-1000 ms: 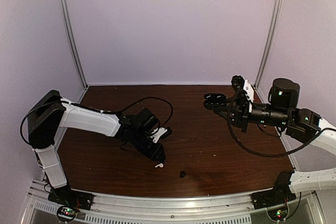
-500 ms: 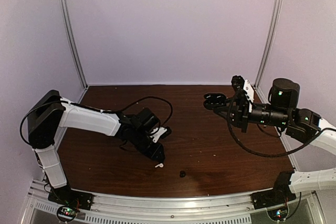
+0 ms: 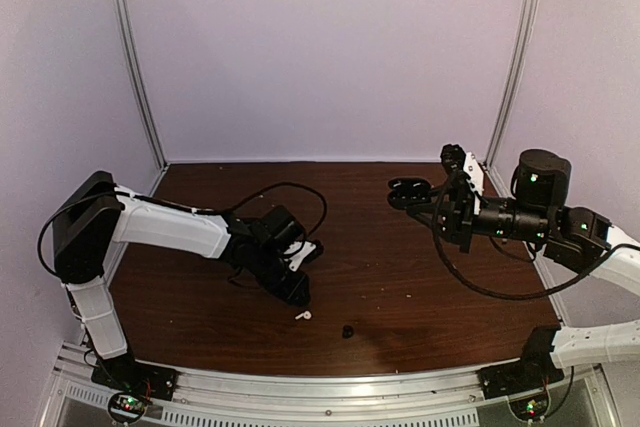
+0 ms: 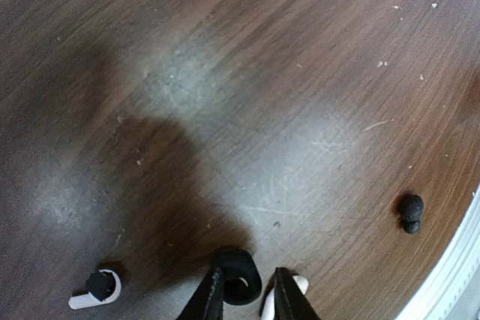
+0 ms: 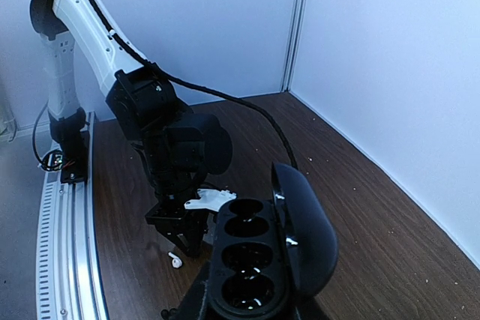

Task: Insert the wireless bluetooth earbuds into the charging case
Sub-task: Pick up the left earbud, then insert the left earbud into the left side groove of the charging case.

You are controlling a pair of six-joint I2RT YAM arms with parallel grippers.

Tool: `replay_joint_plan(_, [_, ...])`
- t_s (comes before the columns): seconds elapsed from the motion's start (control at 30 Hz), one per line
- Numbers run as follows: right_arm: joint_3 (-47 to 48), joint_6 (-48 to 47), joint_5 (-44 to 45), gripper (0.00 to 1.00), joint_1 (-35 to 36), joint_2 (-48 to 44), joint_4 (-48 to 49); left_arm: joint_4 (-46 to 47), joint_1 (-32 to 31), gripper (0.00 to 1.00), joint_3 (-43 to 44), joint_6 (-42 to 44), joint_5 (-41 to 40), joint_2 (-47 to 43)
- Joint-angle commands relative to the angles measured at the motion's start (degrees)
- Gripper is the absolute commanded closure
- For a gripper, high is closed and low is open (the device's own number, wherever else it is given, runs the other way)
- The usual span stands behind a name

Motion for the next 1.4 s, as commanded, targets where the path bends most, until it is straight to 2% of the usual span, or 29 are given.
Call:
replay_joint_plan(0.0, [-0.46,0.02,0.8,1.0,0.35,-0.22,0.65,-2.76,-0.05,0.76,0.52,-0.39,-2.8,1.1])
replay_joint_plan(0.07, [-0.46,0.0,0.85,1.0,0.36,-0.14,0.64,-2.8,-0.1,0.77,0.65,-0.39,-2.87,1.12])
replay_joint_plan(0.3, [-0.55,0.34,0.86,1.0,0.34,-0.24,0.79,-3.23,-0.07,0.9,0.99,-0.06,-4.28,0.69])
replay_joint_plan(0.57, [-0.63,-0.04,0.03,1.0,0.35,-0.18,0.94,-4.15,0.0,0.95,1.27,1.14,-6.8,-1.53])
replay_joint_plan(0.7, [-0.81,-1.18,-3.14,1.0,0.33,-0.31,1.06,-3.11,0.08,0.96,1.07,4.8,-7.73,-5.01])
replay_joint_plan(0.97, [0.06,-3.3,-11.45,1.0,0.36,2.03,2.82,4.95,0.11,0.97,1.17,14.59,-1.93,-20.97])
replay_joint_plan(1.1, [1.17,-3.22,-15.15,1.0,0.34,4.1,3.42,5.86,0.07,0.95,4.32,21.33,3.29,-27.83])
replay_joint_plan(1.37, [2.66,-4.03,-18.77,1.0,0.39,8.11,6.08,1.99,-0.63,0.96,13.48,30.47,9.13,-30.82])
